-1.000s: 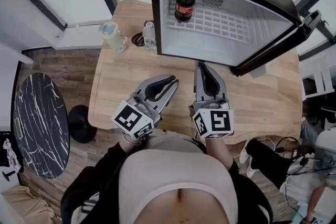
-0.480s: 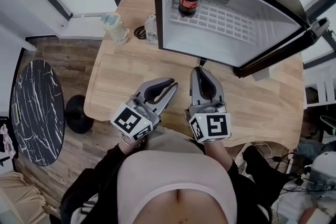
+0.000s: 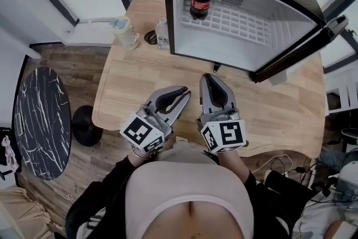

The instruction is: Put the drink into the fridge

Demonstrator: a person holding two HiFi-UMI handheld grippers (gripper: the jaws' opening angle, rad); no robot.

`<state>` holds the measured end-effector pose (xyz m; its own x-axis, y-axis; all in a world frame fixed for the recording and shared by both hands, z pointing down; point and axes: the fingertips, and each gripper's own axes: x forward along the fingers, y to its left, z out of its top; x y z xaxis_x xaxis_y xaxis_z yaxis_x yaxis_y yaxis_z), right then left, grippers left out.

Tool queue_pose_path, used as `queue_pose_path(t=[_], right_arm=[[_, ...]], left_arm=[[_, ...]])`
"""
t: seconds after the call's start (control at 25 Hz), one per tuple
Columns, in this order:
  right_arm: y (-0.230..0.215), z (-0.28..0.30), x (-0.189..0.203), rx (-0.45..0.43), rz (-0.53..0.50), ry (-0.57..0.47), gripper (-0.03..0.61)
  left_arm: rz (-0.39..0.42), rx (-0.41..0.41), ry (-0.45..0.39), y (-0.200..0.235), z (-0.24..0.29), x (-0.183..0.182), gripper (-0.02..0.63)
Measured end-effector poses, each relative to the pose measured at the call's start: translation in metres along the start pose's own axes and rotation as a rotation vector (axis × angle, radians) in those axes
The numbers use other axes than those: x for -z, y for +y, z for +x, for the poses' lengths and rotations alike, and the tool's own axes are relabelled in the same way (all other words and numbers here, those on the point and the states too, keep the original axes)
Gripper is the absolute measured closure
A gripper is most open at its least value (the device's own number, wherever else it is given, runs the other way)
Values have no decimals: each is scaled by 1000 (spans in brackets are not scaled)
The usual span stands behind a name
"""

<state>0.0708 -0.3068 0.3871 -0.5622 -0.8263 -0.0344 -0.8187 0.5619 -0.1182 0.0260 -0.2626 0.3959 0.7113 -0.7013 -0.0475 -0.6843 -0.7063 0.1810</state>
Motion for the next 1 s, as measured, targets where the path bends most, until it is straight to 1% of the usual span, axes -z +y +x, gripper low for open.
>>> queue_pose_path(t=[0.2, 0.52, 0.84, 1.0], right_arm=[[19, -10, 6, 3, 45, 18, 540], [72, -47, 10, 24, 34, 22, 540], [124, -107, 8, 74, 16, 0, 540], [147, -140, 12, 104, 5, 3, 540]], left_arm=[[2, -5, -9, -3, -26, -2, 565], [1, 7, -7, -24, -82, -5, 565], [11, 64, -15, -69, -139, -8, 565], [9, 87, -20, -92, -165, -4, 565]])
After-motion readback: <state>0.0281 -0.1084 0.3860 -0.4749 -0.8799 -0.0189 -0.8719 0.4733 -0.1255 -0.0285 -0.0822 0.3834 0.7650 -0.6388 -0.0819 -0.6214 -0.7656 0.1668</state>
